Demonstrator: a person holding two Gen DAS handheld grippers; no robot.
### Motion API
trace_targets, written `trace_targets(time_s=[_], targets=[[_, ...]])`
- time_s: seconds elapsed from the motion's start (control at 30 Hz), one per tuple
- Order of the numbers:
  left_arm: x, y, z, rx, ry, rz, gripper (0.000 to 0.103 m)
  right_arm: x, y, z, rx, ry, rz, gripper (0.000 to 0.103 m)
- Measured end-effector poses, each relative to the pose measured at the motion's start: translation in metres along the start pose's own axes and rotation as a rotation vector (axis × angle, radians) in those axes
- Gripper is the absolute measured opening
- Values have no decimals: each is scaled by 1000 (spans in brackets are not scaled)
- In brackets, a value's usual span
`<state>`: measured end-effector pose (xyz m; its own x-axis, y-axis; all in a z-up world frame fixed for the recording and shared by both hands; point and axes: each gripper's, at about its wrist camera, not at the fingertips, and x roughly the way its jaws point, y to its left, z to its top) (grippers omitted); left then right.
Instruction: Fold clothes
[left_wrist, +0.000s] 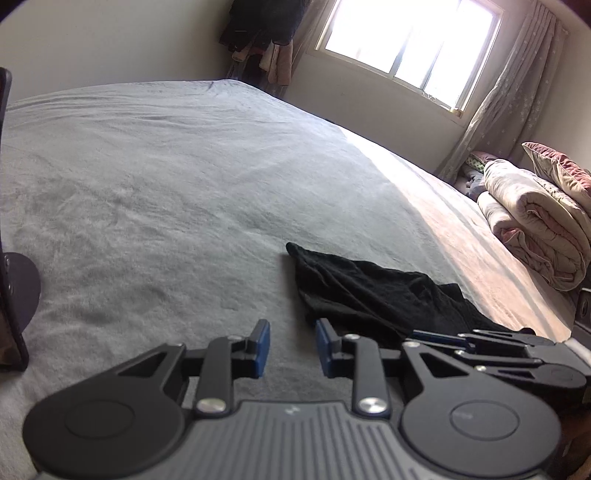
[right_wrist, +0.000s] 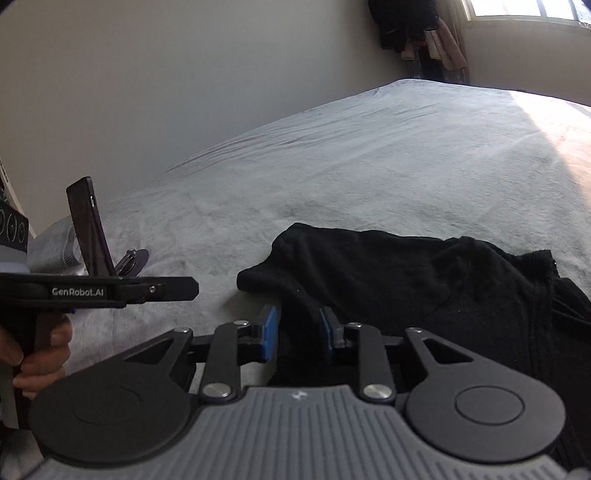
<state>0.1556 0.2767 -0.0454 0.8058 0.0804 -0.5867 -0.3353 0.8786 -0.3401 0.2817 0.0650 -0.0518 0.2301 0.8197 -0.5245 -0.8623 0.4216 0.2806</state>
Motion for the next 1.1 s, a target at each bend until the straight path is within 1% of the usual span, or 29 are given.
trace_targets(time_s=[0.1, 0.2, 0.27, 0.4, 0.43, 0.47, 0.5, 0.53, 0.67, 0.77, 0.83, 0.87, 0.93, 0.97, 1.03, 1.07, 1.1], targets=[[21, -1, 14, 1, 40, -32, 28, 4, 10, -1, -44, 9, 10, 25], [46, -1, 25, -7, 66, -51, 28, 6, 11, -1, -47, 12, -2, 25], [61, 2, 30, -25, 71, -53, 28, 9, 9, -2, -42, 9, -19, 25], [77, 11, 40, -80, 61, -95, 28, 18, 9, -4, -42, 10, -43, 25], [82, 13, 44, -94, 59, -106, 26, 20, 10, -4, -47, 7, -50, 25], [85, 14, 46, -102, 60, -115, 19, 21, 11, -4, -50, 2, -57, 25], [87, 14, 47, -105, 58, -125, 6, 22, 12, -5, -52, -6, -65, 25], [89, 15, 48, -108, 56, -134, 2, 23, 13, -5, -53, -14, -73, 25], [95, 15, 51, -116, 37, -168, 2, 29, 19, -5, -82, -25, -114, 24], [101, 17, 48, -117, 0, -175, 2, 33, 19, -3, -74, -29, -132, 20], [107, 21, 45, -126, -14, -173, 2, 35, 18, -2, -55, -33, -138, 13], [110, 21, 46, -128, -5, -175, 2, 35, 17, -2, -45, -33, -140, 8], [112, 20, 50, -124, -6, -179, 1, 34, 16, -2, -33, -33, -134, 5], [111, 21, 51, -128, -15, -183, 1, 33, 15, -1, -16, -36, -112, 4], [110, 23, 53, -147, -9, -199, 1, 27, 10, 1, 60, -47, -8, 4], [110, 25, 54, -157, -4, -204, 1, 23, 9, 2, 85, -55, 17, 4], [111, 26, 55, -161, 1, -204, 1, 20, 10, 3, 87, -63, 10, 5]])
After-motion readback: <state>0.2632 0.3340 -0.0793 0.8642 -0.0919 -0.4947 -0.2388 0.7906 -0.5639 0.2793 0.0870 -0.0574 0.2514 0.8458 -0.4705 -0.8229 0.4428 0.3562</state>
